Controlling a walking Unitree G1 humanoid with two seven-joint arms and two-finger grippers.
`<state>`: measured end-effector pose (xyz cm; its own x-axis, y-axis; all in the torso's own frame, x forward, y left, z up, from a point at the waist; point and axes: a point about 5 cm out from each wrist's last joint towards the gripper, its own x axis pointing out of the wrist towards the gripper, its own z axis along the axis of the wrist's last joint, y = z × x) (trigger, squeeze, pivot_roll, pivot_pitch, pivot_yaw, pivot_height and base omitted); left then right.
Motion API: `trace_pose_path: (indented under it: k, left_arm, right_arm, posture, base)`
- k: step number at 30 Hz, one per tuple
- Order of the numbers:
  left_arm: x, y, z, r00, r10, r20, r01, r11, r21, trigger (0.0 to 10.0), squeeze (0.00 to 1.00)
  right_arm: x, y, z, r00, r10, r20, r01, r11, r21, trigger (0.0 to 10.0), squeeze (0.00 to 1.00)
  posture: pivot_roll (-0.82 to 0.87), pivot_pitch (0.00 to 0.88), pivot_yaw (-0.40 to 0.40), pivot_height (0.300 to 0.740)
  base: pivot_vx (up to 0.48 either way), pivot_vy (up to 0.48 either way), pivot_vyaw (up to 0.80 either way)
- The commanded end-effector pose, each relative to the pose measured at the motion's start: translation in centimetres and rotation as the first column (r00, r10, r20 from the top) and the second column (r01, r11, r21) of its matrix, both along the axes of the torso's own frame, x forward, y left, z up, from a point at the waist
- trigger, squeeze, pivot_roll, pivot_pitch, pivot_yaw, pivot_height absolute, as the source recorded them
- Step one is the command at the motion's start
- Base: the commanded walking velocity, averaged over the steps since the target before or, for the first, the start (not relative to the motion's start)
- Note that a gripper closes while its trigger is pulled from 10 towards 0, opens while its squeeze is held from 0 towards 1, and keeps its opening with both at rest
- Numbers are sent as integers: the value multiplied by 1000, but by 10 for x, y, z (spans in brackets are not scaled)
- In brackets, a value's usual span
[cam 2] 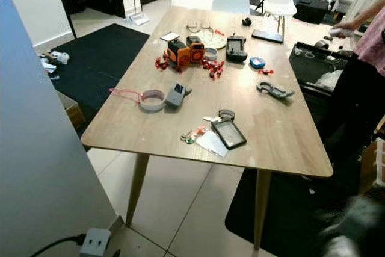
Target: Hang keys on a hook
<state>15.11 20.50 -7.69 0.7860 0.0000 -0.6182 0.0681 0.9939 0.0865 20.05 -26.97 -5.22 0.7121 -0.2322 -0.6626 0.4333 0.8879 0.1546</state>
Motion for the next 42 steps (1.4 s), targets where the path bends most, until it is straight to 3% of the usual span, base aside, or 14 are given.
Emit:
trace_pose_path:
  k: [1,3,6,10,11,12,15,16,19,28,42]
  left_arm:
    - [-7,-3,-5,999,25,-37,-26,1000,-14,10000,0]
    - [-9,0,-7,995,82,-56,-84,996,-26,10000,0]
    - [-10,1,-8,992,105,-67,-107,994,-30,10000,0]
    - [-13,6,-9,982,166,-87,-171,984,-48,10000,0]
    - [-14,7,-10,981,170,-88,-175,983,-56,10000,0]
    - [-14,6,-10,981,170,-97,-176,982,-65,10000,0]
    - [-14,6,-10,980,168,-102,-175,982,-70,10000,0]
    - [-13,5,-11,982,156,-111,-164,983,-77,10000,0]
    - [-8,1,-11,986,110,-123,-118,991,-56,10000,0]
    - [-3,-10,-12,989,54,-141,-67,993,-94,10000,0]
    - [-4,-6,-12,986,46,-159,-60,995,-83,10000,0]
  right_arm:
    - [0,-4,1,999,46,-16,-46,999,-23,0,0]
    - [-7,17,-10,990,124,-68,-125,992,-3,0,0]
    - [-11,26,-15,984,155,-91,-155,988,5,0,0]
    - [-18,50,-24,962,242,-123,-241,970,29,0,0]
    - [-18,54,-25,954,271,-127,-270,963,24,980,0]
    - [-19,58,-26,946,298,-130,-298,954,20,8549,0]
    - [-19,60,-26,940,315,-131,-315,949,18,8549,0]
    - [-18,63,-26,936,329,-126,-329,944,25,10000,0]
    - [-18,67,-26,934,337,-117,-336,941,29,10000,0]
    - [-8,66,-21,932,351,-94,-353,935,-14,10000,0]
    - [1,80,-18,895,435,-94,-440,898,-33,10000,0]
  posture:
    - [76,54,-71,740]
    - [77,48,-61,740]
    - [77,47,-60,740]
    - [68,39,-47,740]
    - [65,37,-44,740]
    - [65,37,-44,740]
    - [65,37,-44,740]
    - [59,32,-42,740]
    - [53,31,-38,740]
    - [51,28,-38,740]
    - [62,34,-50,740]
  base:
    - [0,0,0]
    - [0,0,0]
    - [0,0,0]
    - [0,0,0]
    - [0,0,0]
    - [0,0,0]
    - [0,0,0]
    - [0,0,0]
    - [0,0,0]
    - [0,0,0]
    - [0,0,171]
